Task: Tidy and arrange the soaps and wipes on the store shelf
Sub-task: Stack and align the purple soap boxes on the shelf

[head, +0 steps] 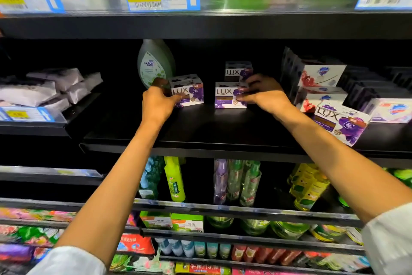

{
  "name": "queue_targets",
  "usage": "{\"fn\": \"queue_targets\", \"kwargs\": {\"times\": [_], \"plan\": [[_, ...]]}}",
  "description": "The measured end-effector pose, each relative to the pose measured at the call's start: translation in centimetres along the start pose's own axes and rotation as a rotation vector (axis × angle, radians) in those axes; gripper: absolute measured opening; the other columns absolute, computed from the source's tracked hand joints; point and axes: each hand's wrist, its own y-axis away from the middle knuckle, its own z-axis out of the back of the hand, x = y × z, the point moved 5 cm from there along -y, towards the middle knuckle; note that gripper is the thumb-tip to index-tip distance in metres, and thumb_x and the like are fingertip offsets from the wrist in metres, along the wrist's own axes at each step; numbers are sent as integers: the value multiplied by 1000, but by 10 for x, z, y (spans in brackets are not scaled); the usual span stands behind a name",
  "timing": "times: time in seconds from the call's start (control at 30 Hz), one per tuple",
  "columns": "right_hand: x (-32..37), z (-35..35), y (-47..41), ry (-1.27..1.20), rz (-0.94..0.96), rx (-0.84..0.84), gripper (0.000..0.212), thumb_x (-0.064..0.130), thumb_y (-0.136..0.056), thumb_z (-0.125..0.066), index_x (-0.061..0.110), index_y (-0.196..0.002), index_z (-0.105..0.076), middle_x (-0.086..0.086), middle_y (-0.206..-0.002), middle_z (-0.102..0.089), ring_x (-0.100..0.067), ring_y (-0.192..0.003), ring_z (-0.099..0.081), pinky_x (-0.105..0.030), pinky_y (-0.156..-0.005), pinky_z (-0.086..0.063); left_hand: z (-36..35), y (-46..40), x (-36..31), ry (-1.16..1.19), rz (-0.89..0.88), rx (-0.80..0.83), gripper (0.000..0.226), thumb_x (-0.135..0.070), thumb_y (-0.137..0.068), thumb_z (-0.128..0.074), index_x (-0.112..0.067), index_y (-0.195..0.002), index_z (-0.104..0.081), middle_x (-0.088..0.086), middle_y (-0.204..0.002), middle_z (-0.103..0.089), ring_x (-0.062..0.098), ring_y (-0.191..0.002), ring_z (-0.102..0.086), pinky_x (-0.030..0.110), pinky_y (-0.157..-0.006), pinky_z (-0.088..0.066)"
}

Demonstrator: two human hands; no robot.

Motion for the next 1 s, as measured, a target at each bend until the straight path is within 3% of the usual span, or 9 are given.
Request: {"fn": "queue_targets", "kwargs": {"times": [0.13, 0.2, 0.27, 0.37, 0.5, 0.6, 0.67, 0.9, 1.0], "plan": [[-9, 10, -16, -30, -1, -43, 46, -9, -66, -90, 16, -86, -57, -22, -97, -71, -29, -99, -72, -57, -97, -56, 2, 3, 3, -58, 1, -15, 43, -40, -83, -87, 0, -88, -72, 9, -89, -74, 20, -84, -70, 32, -67, -53], [-10, 13, -24, 39, 11, -70, 41, 0, -68, -92, 14, -90, -60, -25, -104, -73, -13, -85, -72, -44, -94, -59, 4, 2, 6, -64, 6, -17, 42, -40, -82, -87, -1, -82, -71, 9, -84, -73, 22, -83, -71, 31, -66, -50], [-5, 13, -27, 206, -5, -77, 41, 20, -75, -92, 13, -107, -67, -18, -114, -73, -11, -92, -70, -32, -92, -56, 7, 3, 6, -58, -4, -18, 40, -39, -82, -88, -3, -90, -72, 8, -88, -74, 20, -87, -70, 30, -72, -51], [1, 13, -33, 327, -6, -112, 50, 36, -78, -88, 17, -120, -69, -11, -119, -71, -28, -113, -65, -40, -101, -51, 10, 10, 6, 10, -15, 31, 45, -36, -81, -89, -10, -113, -70, -1, -95, -72, 11, -86, -68, 23, -77, -52], [1, 7, -42, 350, 31, -160, 46, 35, -83, -85, 16, -121, -67, -10, -115, -72, -29, -111, -66, -37, -99, -50, 8, 19, 9, 136, -33, 110, 47, -29, -82, -88, -14, -119, -63, -7, -94, -66, 1, -79, -66, 14, -73, -52], [-3, 6, -48, 316, 55, -212, 44, 25, -81, -87, 10, -117, -67, -10, -107, -75, -24, -106, -69, -14, -77, -45, 7, 21, 7, 162, -47, 130, 45, -28, -84, -87, -16, -118, -61, -6, -96, -65, 3, -81, -66, 10, -70, -52], [-6, 5, -53, 311, 52, -229, 45, 21, -79, -89, 8, -115, -67, -9, -104, -76, -20, -103, -70, -9, -71, -38, 6, 21, 7, 181, -45, 140, 44, -27, -84, -87, -17, -117, -60, -6, -96, -64, 3, -82, -65, 8, -68, -51], [-13, 6, -62, 295, 53, -247, 44, 19, -77, -88, 11, -115, -67, -6, -106, -75, -17, -101, -70, -9, -76, -44, 4, 20, 8, 200, -50, 142, 44, -27, -85, -86, -17, -118, -59, -7, -97, -63, 2, -83, -65, 7, -65, -51], [-14, 8, -62, 328, 46, -261, 50, 28, -78, -87, 16, -119, -62, -7, -110, -75, -25, -108, -70, -25, -87, -50, 5, 19, 9, 204, -52, 148, 45, -29, -85, -86, -18, -119, -59, -7, -98, -64, 2, -83, -65, 8, -67, -51]]}}
